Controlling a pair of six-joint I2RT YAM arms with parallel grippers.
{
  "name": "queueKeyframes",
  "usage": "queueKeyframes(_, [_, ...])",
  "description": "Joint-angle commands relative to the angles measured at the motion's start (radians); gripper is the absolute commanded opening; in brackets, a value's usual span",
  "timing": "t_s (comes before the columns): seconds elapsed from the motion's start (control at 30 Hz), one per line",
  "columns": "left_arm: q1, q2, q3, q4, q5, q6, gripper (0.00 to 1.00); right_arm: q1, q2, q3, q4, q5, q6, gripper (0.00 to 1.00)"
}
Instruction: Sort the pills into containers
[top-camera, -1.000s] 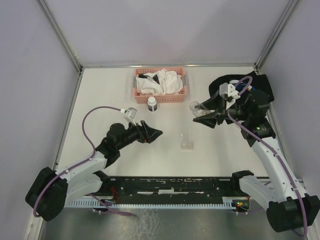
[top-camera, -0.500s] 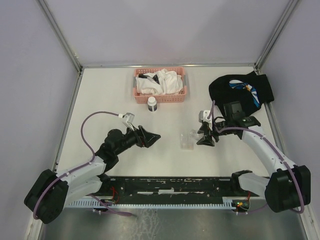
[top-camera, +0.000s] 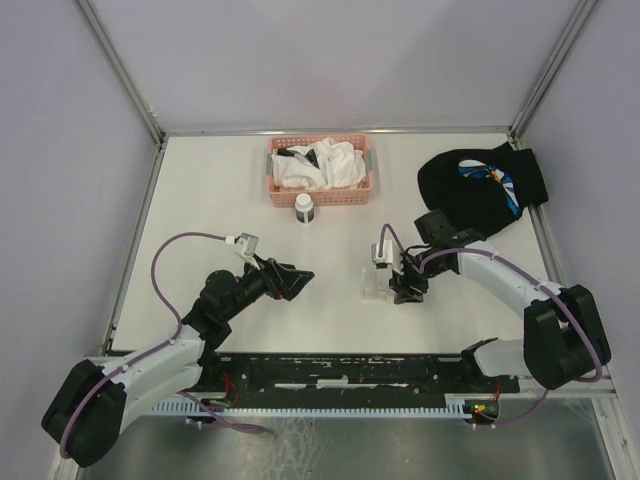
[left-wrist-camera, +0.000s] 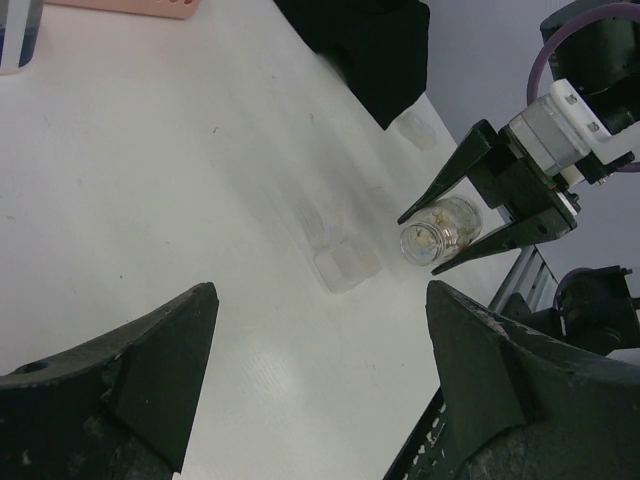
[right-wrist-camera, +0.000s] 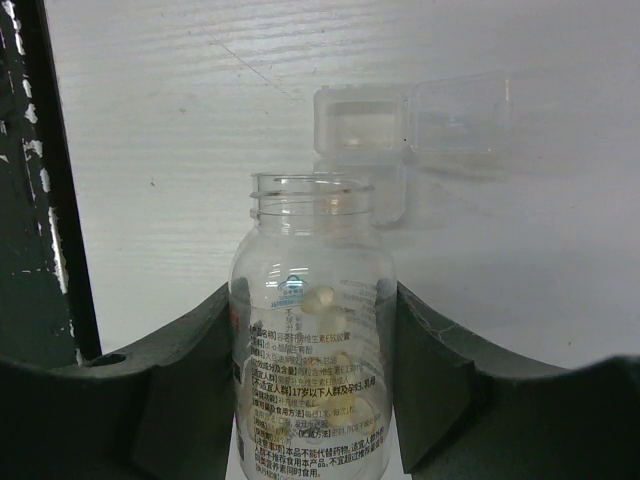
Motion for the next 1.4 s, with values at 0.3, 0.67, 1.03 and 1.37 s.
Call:
queueKeyframes(0.3, [-0.001,-0.053,-0.009,-0.033,-0.085,0.069,0.91,0.121,0.089,0.123,-0.027,0.186,0.09,0.08])
queueKeyframes(0.67, [0.0,-0.062,-0.008,-0.045,-0.09,0.074,0.91,0.167,0.133,0.154,-0.028,0.245,0.139,0.07])
queueKeyframes(1.03, [0.0,-0.105,-0.014,-0.096,-0.114,0.078,0.91,0.221,0.171,0.205,-0.07,0.329,0.186,0.05])
queueKeyframes(1.37, [0.0,-0.098,-0.017,-0.095,-0.117,0.079,0.91,0.246,0.193,0.235,-0.089,0.375,0.215,0.05])
